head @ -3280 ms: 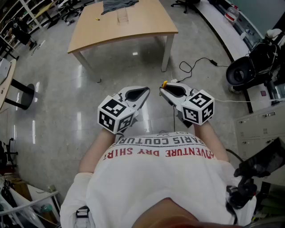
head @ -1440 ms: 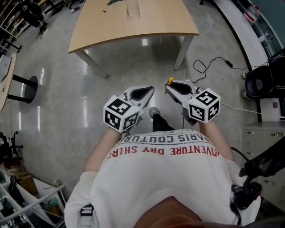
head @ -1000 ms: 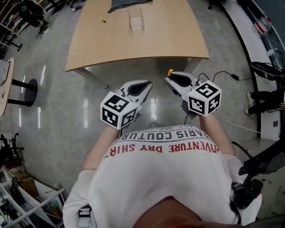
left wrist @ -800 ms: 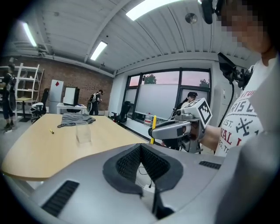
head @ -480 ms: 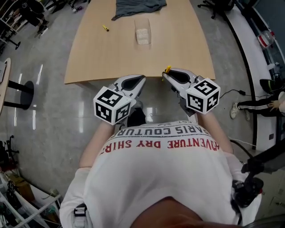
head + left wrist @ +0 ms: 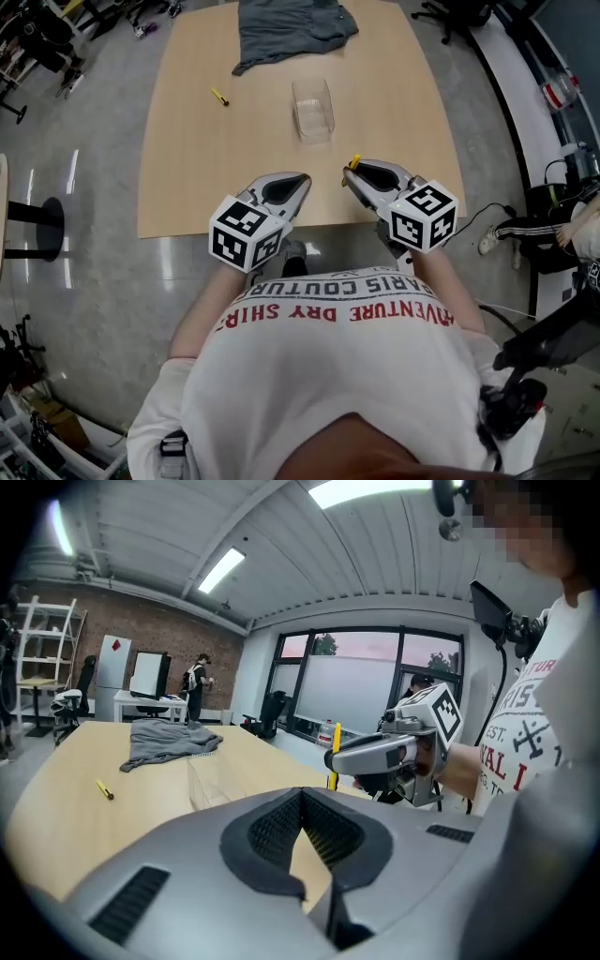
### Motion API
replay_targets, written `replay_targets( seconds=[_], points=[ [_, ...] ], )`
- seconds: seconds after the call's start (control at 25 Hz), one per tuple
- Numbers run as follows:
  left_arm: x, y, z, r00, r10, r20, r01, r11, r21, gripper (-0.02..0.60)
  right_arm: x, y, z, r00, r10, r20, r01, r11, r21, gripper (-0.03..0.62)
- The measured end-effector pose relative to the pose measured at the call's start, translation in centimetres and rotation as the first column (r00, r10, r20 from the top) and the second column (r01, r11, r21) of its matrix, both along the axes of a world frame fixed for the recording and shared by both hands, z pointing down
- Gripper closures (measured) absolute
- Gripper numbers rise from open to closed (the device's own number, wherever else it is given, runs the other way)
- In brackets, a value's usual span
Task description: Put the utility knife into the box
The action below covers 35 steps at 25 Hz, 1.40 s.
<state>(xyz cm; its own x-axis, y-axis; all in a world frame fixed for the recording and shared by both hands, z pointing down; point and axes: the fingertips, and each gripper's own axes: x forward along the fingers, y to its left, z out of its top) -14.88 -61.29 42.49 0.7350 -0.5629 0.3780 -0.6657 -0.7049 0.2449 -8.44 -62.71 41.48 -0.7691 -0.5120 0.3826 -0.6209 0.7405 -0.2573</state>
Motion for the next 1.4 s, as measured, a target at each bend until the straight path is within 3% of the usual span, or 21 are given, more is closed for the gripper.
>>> replay_targets(
  seconds=[0.48,0.88,1.16,1.4],
  points=[
    [-2.5,-10.3,5.1,1.000,0.017,-0.016,-0.018,0.995,-0.100,0.578,-2.7,-11.5,5.1,0.999,0.043,-0.019,-0.044,0.997,-0.058,0.537],
    [-3.0,-9.8,4.4,1.000,0.005,-0.028,-0.008,0.994,-0.112,0.578,-4.1,-15.1,5.3,0.991,0.105,-0.078,-0.101,0.994,0.046,0.537],
    [-4.3,-10.1,4.2,1.000,0.012,-0.023,-0.015,0.989,-0.149,0.578,-4.7,-16.9,9.5,0.974,0.159,-0.164,-0.160,0.987,0.010,0.537],
    [-4.6,-11.4,5.4,1.000,0.012,-0.020,-0.015,0.985,-0.174,0.578,-4.4,-17.8,13.8,0.959,0.153,-0.241,-0.169,0.984,-0.048,0.537]
  ],
)
